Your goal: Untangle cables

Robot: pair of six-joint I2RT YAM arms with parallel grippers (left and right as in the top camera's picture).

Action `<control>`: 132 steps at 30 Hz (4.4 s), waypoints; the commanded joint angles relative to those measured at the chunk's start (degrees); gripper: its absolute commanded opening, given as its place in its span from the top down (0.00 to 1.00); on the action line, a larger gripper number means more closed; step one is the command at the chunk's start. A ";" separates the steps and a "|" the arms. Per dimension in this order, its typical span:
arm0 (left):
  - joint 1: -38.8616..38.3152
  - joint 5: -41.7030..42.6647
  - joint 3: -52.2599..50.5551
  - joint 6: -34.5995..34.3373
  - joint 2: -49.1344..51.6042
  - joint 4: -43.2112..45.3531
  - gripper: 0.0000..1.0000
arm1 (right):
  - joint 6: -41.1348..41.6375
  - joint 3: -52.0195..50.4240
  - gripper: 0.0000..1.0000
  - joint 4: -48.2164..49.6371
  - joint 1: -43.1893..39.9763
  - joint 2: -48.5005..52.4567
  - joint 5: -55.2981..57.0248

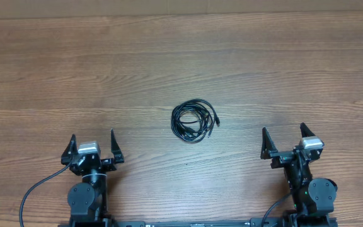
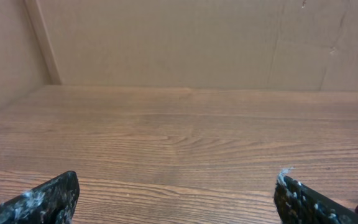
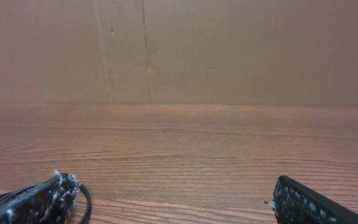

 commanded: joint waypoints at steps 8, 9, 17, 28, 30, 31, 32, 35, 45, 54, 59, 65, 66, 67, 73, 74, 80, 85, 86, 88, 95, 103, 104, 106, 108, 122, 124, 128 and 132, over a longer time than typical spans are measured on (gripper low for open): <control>0.22 5.51 -0.22 -1.16 -0.48 0.72 0.01 | -0.09 -0.59 0.00 0.20 0.28 -0.57 -0.11; 0.22 7.80 -0.22 -1.29 -0.48 1.64 0.00 | -0.09 -0.59 0.00 0.20 0.28 -0.57 -0.11; 0.22 20.70 -0.22 -0.63 -0.48 24.06 0.00 | -0.09 -0.59 0.00 0.20 0.28 -0.57 -0.11; 0.22 25.68 19.32 1.40 9.55 17.49 0.00 | -0.09 -0.59 0.00 0.20 0.28 -0.57 -0.11; 0.22 28.68 26.84 4.04 15.63 10.78 0.00 | -0.09 -0.59 0.00 0.20 0.28 -0.57 -0.11; 0.22 30.14 31.32 4.92 19.43 6.71 0.00 | -0.09 -0.59 0.00 0.20 0.28 -0.57 -0.11; 0.22 31.21 35.76 5.46 23.15 2.54 0.00 | -0.09 -0.59 0.00 0.20 0.28 -0.55 -0.11; 0.22 35.45 50.77 5.73 35.95 -12.09 0.00 | -0.09 -0.59 0.00 0.20 0.28 -0.57 -0.11; -0.37 64.22 76.04 2.43 65.26 -32.17 0.00 | -0.09 -0.59 0.00 0.20 0.28 -0.57 -0.11; -15.67 22.21 88.17 0.04 79.78 -54.66 0.00 | -0.09 -0.59 0.00 0.20 0.28 -0.57 -0.11; -23.91 18.51 90.16 0.02 86.44 -53.20 0.00 | -0.09 -0.59 0.00 0.20 0.28 -0.57 -0.11; -28.46 23.08 90.16 0.48 92.83 -53.64 0.00 | -0.09 -0.59 0.00 0.20 0.28 -0.55 -0.11; -28.98 24.50 90.16 1.68 93.92 -53.62 0.01 | -0.09 -0.59 0.00 0.20 0.28 -0.57 -0.11; -29.51 25.40 90.14 3.17 95.06 -53.64 0.03 | -0.09 -0.59 0.00 0.20 0.28 -0.57 -0.11; -32.63 23.93 90.14 8.02 103.30 -53.81 0.09 | -0.09 -0.59 0.00 0.20 0.28 -0.57 -0.11; -32.98 23.02 90.14 8.00 104.39 -53.83 0.09 | -0.09 -0.59 0.00 0.20 0.28 -0.57 -0.11; -34.69 15.89 90.14 8.44 110.75 -53.79 0.20 | -0.09 -0.59 0.00 0.20 0.28 -0.57 -0.11; -34.73 15.43 90.14 8.66 113.68 -53.59 0.26 | -0.09 -0.59 0.00 0.20 0.28 -0.57 -0.11; -34.73 15.43 90.14 8.68 113.94 -53.62 0.30 | -0.09 -0.59 0.00 0.20 0.28 -0.57 -0.11; -34.73 15.43 90.14 9.33 114.20 -53.59 0.36 | -0.09 -0.59 0.00 0.20 0.28 -0.57 -0.11; -34.73 15.54 89.94 11.23 114.31 -53.64 0.34 | -0.09 -0.59 0.00 0.20 0.28 -0.55 -0.11; -34.73 16.09 89.15 11.65 114.33 -52.94 0.33 | -0.09 -0.59 0.00 0.20 0.28 -0.57 -0.11; -34.73 16.46 89.13 11.67 114.36 -52.68 0.32 | -0.09 -0.59 0.00 0.20 0.28 -0.57 -0.11; -34.73 17.97 88.87 11.78 114.62 -52.11 0.32 | -0.09 -0.59 0.00 0.20 0.28 -0.57 -0.11; -34.73 18.91 88.74 12.96 115.30 -51.74 0.33 | -0.09 -0.59 0.00 0.20 0.28 -0.57 -0.11; -34.67 18.49 89.05 8.33 116.17 -48.33 0.96 | -0.09 -0.59 0.00 0.20 0.28 -0.55 -0.11; -34.67 18.51 89.99 7.89 116.08 -48.65 0.96 | -0.09 -0.59 0.00 0.20 0.28 -0.57 -0.11; -34.69 18.56 95.25 5.86 115.30 -51.17 0.96 | -0.09 -0.59 0.00 0.20 0.28 -0.57 -0.11; -34.62 19.04 104.80 3.15 114.16 -54.99 0.96 | -0.09 -0.59 0.00 0.20 0.28 -0.57 -0.11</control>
